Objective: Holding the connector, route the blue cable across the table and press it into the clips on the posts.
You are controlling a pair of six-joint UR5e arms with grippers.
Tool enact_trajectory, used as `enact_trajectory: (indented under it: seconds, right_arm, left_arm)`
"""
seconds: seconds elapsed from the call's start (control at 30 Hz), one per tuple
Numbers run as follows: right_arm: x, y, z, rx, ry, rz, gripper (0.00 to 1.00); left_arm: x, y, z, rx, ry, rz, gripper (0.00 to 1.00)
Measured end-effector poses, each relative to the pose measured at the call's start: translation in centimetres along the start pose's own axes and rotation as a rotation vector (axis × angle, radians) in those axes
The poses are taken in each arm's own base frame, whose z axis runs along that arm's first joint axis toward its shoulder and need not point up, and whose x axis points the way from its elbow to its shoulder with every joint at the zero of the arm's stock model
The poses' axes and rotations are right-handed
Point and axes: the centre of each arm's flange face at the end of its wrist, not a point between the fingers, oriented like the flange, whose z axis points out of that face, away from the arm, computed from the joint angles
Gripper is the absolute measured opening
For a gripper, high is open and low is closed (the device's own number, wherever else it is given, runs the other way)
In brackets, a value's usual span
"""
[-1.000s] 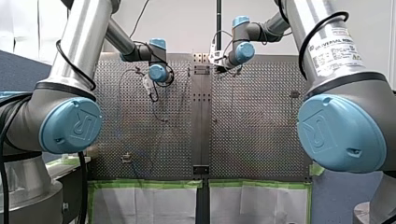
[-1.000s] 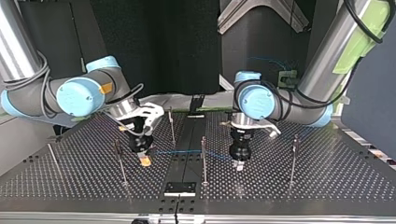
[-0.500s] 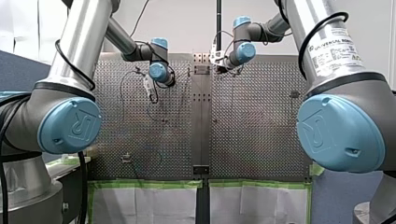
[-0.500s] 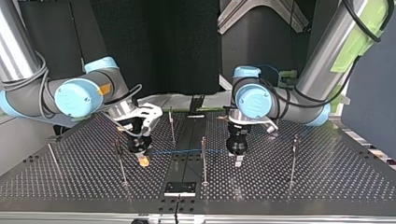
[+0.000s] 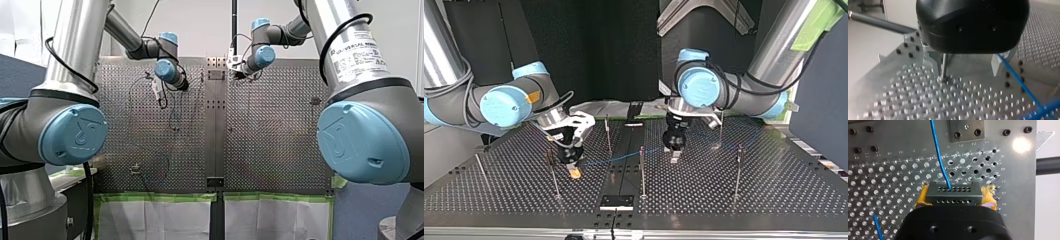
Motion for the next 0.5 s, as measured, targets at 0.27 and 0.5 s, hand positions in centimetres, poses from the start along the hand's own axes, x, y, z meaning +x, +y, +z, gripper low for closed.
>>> enact_trajectory:
  seconds: [0.27, 0.5]
  right_arm:
    - [0.0, 0.0, 0.0, 0.000, -0.001, 0.000, 0.00]
    - [0.0, 0.1, 0.0, -0.002, -0.003, 0.000, 0.00]
  left_arm:
    - [-0.9, -1.1, -3.0, 0.040, -0.009, -0.019, 1.00]
    - [-1.9, -2.3, -5.6, 0.062, 0.002, -0.013, 1.00]
